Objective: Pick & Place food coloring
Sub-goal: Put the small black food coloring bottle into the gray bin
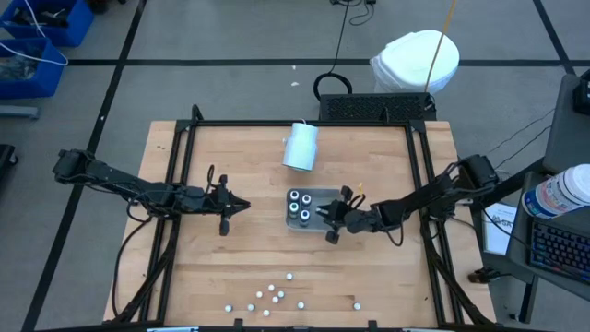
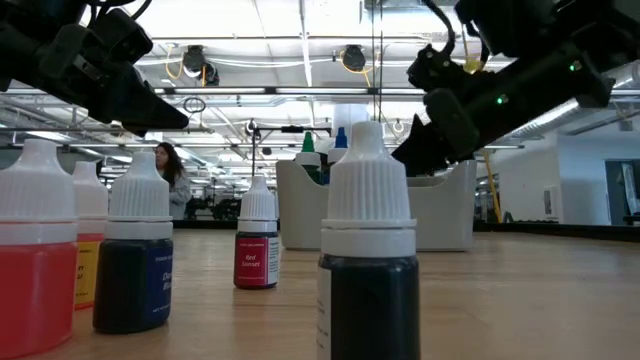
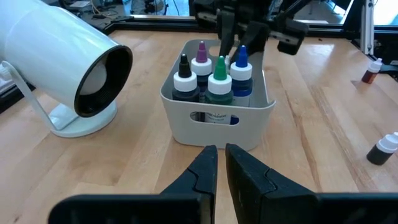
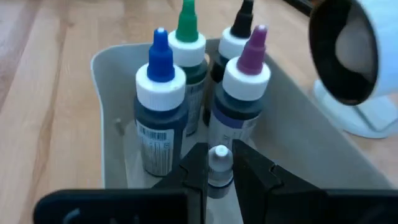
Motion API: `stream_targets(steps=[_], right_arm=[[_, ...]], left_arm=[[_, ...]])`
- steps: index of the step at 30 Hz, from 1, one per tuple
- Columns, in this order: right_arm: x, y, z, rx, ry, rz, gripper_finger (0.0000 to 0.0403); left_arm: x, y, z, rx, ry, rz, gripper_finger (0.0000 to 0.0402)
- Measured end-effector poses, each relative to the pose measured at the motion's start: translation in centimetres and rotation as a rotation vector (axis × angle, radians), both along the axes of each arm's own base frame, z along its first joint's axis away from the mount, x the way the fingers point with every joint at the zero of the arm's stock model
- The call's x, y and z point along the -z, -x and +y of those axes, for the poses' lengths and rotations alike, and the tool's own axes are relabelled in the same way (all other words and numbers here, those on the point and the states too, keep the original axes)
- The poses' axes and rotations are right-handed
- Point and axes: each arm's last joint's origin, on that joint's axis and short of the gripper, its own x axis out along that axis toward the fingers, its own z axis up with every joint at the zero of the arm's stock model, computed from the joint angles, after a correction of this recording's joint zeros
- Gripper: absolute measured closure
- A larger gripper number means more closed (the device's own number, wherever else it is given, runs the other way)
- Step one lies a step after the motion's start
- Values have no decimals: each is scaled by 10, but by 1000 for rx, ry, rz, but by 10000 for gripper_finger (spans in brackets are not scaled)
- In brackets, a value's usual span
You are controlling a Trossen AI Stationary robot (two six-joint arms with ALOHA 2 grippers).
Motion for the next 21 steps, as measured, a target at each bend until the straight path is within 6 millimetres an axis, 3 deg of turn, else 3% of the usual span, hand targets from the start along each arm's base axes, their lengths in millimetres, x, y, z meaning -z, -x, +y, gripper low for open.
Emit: stream_targets(steps=[6,21], right_arm=[[13,-8,-8,-12,-30,1,360],[15,-8,-10,-16,-26,24,359]], left_arm=[[0,0,0,5,-13,1,360],[0,0,0,9,-25,3,360]])
